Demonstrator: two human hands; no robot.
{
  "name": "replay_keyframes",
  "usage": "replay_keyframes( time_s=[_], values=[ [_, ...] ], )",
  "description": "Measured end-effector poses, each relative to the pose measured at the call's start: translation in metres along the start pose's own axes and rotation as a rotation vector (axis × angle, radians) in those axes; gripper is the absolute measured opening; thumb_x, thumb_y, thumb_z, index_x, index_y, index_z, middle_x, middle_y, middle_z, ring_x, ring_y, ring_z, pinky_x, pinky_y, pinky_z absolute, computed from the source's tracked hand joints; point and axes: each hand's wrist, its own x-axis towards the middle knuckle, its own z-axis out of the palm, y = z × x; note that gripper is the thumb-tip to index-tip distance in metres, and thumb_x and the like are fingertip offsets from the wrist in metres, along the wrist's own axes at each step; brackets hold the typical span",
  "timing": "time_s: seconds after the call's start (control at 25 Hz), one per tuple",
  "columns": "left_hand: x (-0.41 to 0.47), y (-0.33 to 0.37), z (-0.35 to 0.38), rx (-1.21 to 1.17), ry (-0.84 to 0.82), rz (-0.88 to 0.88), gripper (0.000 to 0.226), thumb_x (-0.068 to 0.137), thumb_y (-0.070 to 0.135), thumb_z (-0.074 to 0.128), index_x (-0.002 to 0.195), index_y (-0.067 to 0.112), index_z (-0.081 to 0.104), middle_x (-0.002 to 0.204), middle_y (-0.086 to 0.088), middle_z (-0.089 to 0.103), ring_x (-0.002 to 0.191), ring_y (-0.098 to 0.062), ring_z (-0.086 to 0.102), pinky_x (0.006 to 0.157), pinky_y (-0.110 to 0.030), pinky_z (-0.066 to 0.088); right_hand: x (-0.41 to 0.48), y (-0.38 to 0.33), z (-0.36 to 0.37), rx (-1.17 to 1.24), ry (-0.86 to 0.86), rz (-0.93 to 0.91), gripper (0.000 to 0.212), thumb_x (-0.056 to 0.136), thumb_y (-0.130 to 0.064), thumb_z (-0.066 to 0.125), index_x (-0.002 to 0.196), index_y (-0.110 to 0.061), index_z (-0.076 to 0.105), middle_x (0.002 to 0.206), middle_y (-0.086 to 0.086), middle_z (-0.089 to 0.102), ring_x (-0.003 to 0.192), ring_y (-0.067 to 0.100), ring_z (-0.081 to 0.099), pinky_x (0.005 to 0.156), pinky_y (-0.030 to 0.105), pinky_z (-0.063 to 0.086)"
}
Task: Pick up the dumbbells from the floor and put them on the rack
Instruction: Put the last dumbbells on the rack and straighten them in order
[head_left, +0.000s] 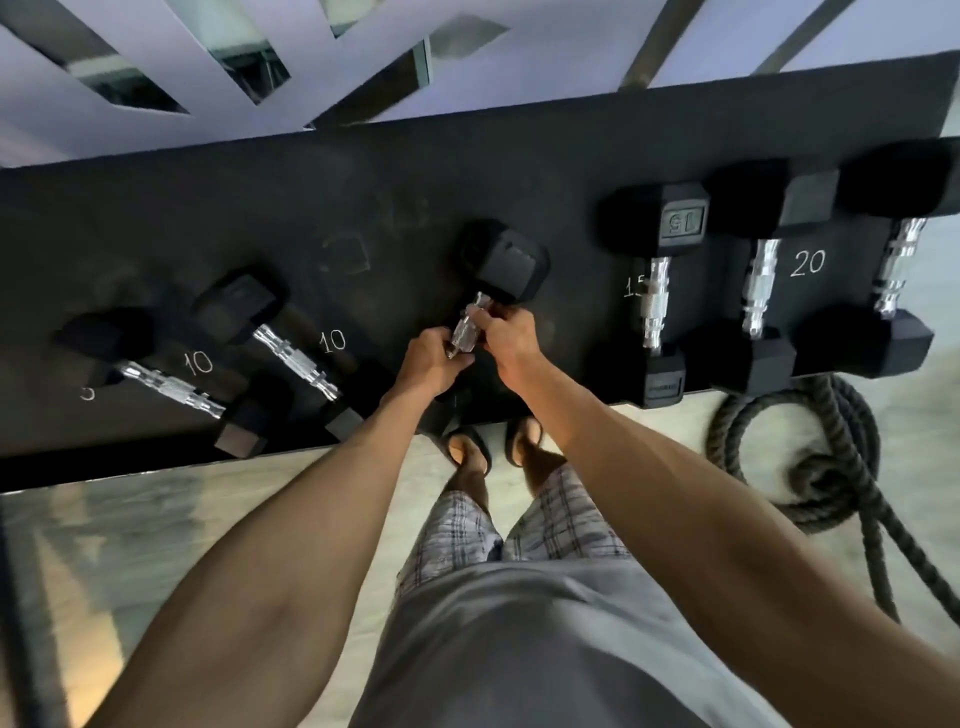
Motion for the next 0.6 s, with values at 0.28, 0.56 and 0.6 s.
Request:
replay_keyframes(
  time_s=[0.28,0.56,0.6],
  values=[
    [0.002,-0.004,0.004,-0.136,0.010,0.009,0.028,0.081,0.021,0.077,0.106,0.008,0.072,0.098,-0.012,0.074,0.091,-0.023,0.067,0.074,-0.026,0.044,0.004,-0.003,0.004,-0.082,0.067,-0.018,0.007,0.087,-0.019,0.070,0.082,-0.015,0.068,0.096,0.013,0.074,0.093,0.025,0.071,0.089,0.047,0.057],
    [-0.003,0.034,0.019,-0.533,0.105,-0.039,0.024,0.084,0.014,0.074,0.105,0.002,0.071,0.087,-0.006,0.071,0.066,-0.002,0.060,0.054,-0.005,0.042,0.019,-0.049,-0.004,-0.458,-0.010,-0.221,0.024,0.085,-0.026,0.068,0.098,-0.006,0.071,0.096,0.008,0.074,0.091,0.023,0.070,0.083,0.043,0.058],
    [0.000,0.036,0.021,-0.553,0.120,-0.057,0.021,0.085,0.013,0.073,0.102,0.001,0.070,0.084,-0.005,0.069,0.063,-0.002,0.058,0.052,-0.005,0.041,0.020,-0.054,-0.003,-0.505,-0.027,-0.248,0.024,0.086,-0.027,0.068,0.099,-0.006,0.071,0.096,0.007,0.074,0.092,0.023,0.070,0.082,0.041,0.058]
  ],
)
